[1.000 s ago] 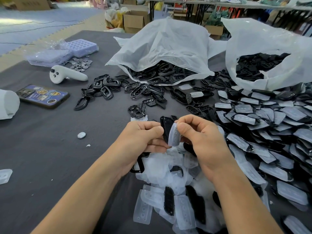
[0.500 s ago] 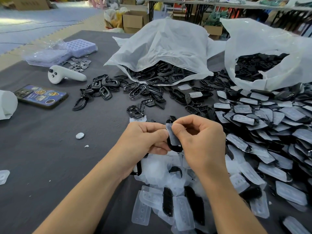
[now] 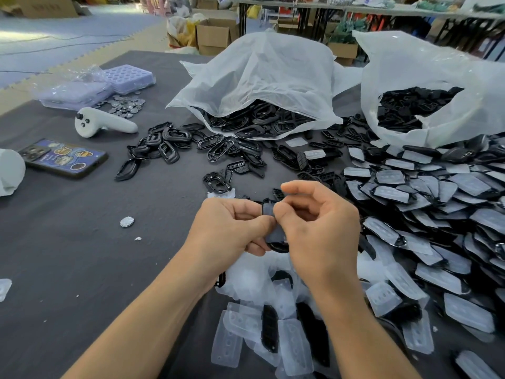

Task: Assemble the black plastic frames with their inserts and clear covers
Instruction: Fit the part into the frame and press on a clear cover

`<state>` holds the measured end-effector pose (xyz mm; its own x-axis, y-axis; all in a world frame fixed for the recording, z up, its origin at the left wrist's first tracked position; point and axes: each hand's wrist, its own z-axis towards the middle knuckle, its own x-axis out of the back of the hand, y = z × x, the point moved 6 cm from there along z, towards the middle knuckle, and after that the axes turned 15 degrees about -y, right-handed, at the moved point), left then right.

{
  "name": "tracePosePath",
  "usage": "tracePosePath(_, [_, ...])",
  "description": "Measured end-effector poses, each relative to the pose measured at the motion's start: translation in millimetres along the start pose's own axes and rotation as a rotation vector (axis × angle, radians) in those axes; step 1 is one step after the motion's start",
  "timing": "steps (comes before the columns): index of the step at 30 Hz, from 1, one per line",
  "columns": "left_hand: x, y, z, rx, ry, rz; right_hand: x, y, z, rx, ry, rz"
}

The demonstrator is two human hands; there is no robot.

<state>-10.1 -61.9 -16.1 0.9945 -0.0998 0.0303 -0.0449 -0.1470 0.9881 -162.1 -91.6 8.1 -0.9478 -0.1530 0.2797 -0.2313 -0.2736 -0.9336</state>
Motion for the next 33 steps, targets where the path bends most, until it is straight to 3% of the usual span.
tracePosePath(6, [-2,4,-1,-0.062,0.084,0.124,-3,4,7,-0.027,-0.164,0.075])
tracePosePath(11, [-12,4,0,-0.041,-0.103,0.128,2,9,8,-0.046,-0.080,0.119])
tracePosePath(18, [-5,7,-5,-0.080,0.113,0.200,-2,4,9,-0.025,-0.165,0.208])
tracePosePath(24, [-14,6,-2,-0.093,0.007,0.187,3,11,9,-0.063,-0.088,0.172])
tracePosePath(33, [1,11,-9,-0.223,0.303,-0.075,-13,9,5,-0.097,-0.279,0.294])
